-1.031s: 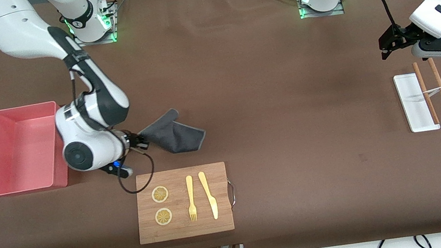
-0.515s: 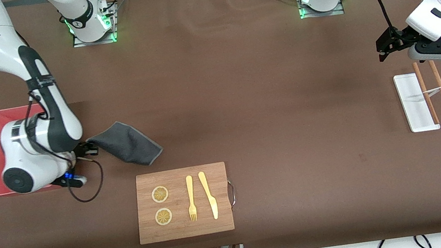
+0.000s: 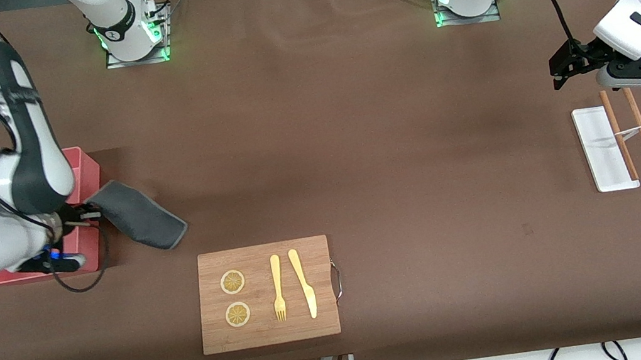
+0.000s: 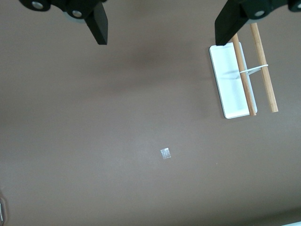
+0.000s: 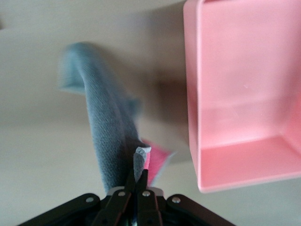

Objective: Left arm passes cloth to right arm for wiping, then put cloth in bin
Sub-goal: 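Lower the cloth into the pink bin and open the right gripper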

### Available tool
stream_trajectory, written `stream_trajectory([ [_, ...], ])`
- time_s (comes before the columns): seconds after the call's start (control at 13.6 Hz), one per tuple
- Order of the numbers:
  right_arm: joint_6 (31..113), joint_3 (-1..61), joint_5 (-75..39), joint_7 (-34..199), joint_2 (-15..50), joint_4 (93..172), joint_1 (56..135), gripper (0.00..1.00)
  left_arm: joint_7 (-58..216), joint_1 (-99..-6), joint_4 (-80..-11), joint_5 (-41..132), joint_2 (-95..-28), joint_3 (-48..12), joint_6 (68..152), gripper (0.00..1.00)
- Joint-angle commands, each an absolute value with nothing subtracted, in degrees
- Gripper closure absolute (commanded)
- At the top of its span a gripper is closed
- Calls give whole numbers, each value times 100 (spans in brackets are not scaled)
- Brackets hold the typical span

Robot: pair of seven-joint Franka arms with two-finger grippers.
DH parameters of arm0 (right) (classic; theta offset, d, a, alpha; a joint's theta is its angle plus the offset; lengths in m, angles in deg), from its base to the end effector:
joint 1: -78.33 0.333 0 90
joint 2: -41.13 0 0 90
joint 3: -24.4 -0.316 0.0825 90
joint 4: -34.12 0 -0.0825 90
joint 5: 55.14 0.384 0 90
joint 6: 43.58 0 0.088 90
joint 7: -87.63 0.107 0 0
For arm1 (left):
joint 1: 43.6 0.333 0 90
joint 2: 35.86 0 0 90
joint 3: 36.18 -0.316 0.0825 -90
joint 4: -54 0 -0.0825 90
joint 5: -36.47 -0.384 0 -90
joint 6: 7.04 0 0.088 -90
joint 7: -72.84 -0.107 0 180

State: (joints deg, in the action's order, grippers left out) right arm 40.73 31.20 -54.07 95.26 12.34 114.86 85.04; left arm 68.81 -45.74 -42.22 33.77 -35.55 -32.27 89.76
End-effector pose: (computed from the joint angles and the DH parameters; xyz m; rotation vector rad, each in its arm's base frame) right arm 0.6477 0.0137 0.3870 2.9942 -0.2026 -0.6604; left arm 0.5583 -0.0547 0.5864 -3.0819 0.2799 -0.0253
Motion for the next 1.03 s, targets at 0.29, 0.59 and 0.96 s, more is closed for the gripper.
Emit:
stream_trajectory([
  [0.29, 2419, 3309, -5995, 8020, 2204, 10734, 7948, 100, 6941, -4588, -4206, 3410, -3551, -3240, 8902, 0],
  [0.59, 2637, 3766, -6419, 6550, 2162, 10882, 7553, 100, 6933, -4579, -4207, 3410, -3542, -3267, 8876, 0],
  [0.96, 3437, 3767, -6569, 6556, 1837, 11620, 7341, 100, 6906, -4544, -4207, 3427, -3542, -3275, 8832, 0],
])
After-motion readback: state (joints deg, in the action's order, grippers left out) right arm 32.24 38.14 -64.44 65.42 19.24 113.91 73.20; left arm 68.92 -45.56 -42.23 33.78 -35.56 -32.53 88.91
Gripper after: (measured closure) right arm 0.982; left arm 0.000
